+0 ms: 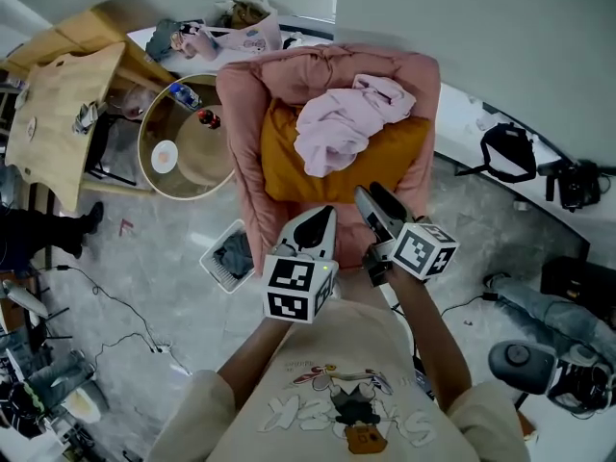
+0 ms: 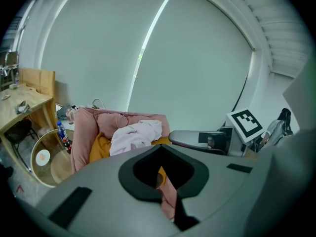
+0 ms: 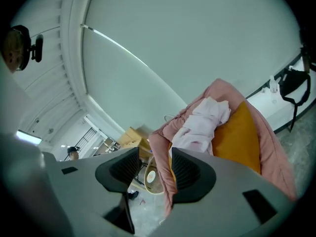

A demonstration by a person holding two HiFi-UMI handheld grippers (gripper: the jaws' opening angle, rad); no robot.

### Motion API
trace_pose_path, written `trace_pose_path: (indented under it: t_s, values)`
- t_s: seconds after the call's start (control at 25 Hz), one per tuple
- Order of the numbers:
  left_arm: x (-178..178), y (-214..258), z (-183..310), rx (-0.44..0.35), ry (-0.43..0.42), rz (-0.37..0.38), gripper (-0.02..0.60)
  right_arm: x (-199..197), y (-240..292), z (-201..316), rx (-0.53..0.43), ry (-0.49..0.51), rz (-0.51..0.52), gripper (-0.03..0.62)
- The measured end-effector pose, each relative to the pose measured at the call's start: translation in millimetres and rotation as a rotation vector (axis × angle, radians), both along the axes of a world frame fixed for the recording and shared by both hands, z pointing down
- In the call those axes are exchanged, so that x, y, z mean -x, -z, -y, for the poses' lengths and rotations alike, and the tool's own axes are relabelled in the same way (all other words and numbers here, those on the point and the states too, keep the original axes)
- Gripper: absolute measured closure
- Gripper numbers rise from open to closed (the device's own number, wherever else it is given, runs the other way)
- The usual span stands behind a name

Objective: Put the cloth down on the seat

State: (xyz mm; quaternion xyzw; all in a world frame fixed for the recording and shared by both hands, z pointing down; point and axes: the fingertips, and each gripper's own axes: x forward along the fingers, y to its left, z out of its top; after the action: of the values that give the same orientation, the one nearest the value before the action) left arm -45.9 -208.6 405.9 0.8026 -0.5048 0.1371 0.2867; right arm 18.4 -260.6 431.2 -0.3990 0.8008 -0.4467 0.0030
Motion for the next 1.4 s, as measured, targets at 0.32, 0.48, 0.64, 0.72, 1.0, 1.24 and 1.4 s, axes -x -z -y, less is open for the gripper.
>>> trace_pose_path:
  t_s: [0.32,0.48,0.64,0.72,1.0,1.24,1.4]
  values:
    - [-6,20,-13,-0.035,-0.012,-0.010,0.577,1,46,-25,-0.095,0.030,0.016,0.435]
    - [-12,28,-23,-0.050,-0.025,-0.012,0.577,-4,63,-42,-0.149,0.045,-0.011,0.447]
    - [-15,33,-30,-0.061,-0.041,-0.004,0.577,-6,76,-56,-0.188,0.054,-0.048,0.451]
    - [-16,38,-34,-0.072,-0.046,-0.005,0.577,-3,82,-62,-0.213,0.061,-0.071,0.451]
    - [-8,56,-38,-0.141,-0.027,0.029,0.577,1,105,-79,-0.340,0.033,-0.204,0.451]
    - [0,58,-46,-0.179,-0.023,0.067,0.577,-6,92,-91,-0.360,-0.020,-0.316,0.499]
    - [4,57,-50,-0.188,-0.025,0.085,0.577,-6,91,-93,-0.363,-0.026,-0.342,0.543]
